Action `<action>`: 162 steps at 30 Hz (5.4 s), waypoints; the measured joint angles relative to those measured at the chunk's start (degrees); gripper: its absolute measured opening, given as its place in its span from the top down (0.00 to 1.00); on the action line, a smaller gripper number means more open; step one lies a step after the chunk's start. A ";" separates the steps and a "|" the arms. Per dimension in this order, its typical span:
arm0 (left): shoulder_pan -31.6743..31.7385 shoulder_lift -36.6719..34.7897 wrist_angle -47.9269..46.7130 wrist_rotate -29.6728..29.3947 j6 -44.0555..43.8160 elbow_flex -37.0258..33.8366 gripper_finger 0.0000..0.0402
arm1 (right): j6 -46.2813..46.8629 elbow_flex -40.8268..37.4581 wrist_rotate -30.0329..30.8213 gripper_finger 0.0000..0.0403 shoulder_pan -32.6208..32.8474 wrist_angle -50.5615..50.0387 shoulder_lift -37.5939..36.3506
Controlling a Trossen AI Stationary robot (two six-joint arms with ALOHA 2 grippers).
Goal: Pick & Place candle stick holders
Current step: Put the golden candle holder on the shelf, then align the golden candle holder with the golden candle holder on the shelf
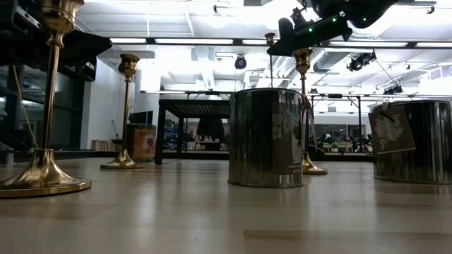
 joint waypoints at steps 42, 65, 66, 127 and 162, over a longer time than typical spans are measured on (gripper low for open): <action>0.02 0.00 -0.01 0.01 0.01 0.00 1.00 | 2.08 0.00 1.99 0.55 1.06 -2.28 -0.27; 0.02 -0.02 0.01 0.01 0.01 0.00 1.00 | 0.48 -0.04 8.41 0.41 8.88 -26.84 -10.30; 0.00 0.00 0.01 0.01 0.01 0.00 1.00 | 0.48 -0.04 8.39 0.41 9.72 -28.35 -10.91; 0.02 0.00 0.01 0.01 0.01 0.00 1.00 | 28.50 -16.68 24.57 0.26 53.62 -31.94 -8.93; 0.00 -0.02 0.01 0.01 -0.01 0.00 1.00 | 26.97 -16.68 25.66 0.65 51.95 -27.37 -5.66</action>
